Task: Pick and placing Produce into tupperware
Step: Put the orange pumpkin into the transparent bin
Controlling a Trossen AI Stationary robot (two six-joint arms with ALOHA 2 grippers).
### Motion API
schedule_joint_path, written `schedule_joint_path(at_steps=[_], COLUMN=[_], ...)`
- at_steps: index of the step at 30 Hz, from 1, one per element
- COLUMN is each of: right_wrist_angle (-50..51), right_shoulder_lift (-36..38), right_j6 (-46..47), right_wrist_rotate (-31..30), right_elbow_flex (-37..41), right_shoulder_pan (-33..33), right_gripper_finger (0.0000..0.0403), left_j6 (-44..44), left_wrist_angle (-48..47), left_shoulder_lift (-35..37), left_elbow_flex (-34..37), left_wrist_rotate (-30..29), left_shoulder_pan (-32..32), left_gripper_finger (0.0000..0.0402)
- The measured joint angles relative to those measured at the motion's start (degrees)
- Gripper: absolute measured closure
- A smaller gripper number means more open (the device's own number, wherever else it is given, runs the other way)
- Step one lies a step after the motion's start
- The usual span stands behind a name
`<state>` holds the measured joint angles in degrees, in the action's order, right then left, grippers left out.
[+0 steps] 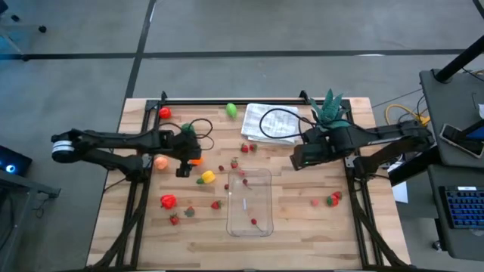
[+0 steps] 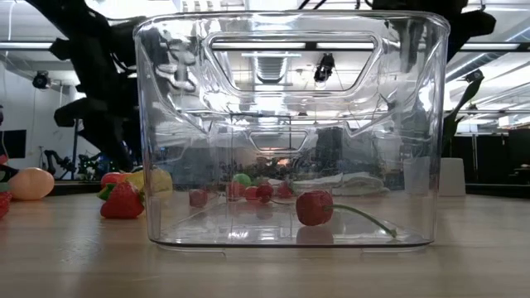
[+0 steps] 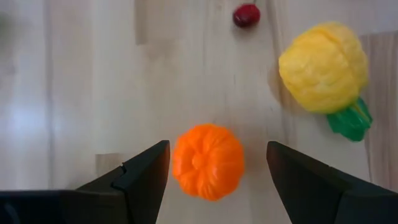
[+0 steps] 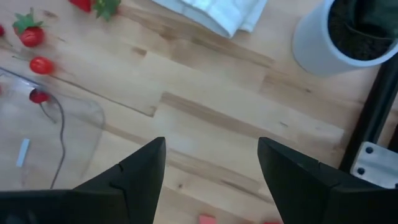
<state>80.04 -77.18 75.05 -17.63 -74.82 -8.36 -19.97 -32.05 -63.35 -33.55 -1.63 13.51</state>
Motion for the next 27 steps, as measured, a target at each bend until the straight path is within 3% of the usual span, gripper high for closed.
schedule_joint_path(at_steps=[12,27], right_wrist_angle=[-1.7,-2.6], right_shoulder_lift=[5.6,5.0], right_j6=[1.0,-1.6], right_wrist_rotate=[-2.0,-3.5], right_elbow_flex=[4.0,4.0], right_shoulder_pan=[0.0,0.0], right_gripper_finger=[0.0156,0.0156], left_j6=[0.0,1.7], left_wrist_angle=[-1.1,-5.4], left_shoulder_lift=[-12.6,-12.8], left_elbow_flex=[-5.0,-5.1], left_wrist_rotate=[-0.8,-0.7], left_shoulder_pan=[2.3,2.6], left_gripper_finger=[0.0148,0.0148])
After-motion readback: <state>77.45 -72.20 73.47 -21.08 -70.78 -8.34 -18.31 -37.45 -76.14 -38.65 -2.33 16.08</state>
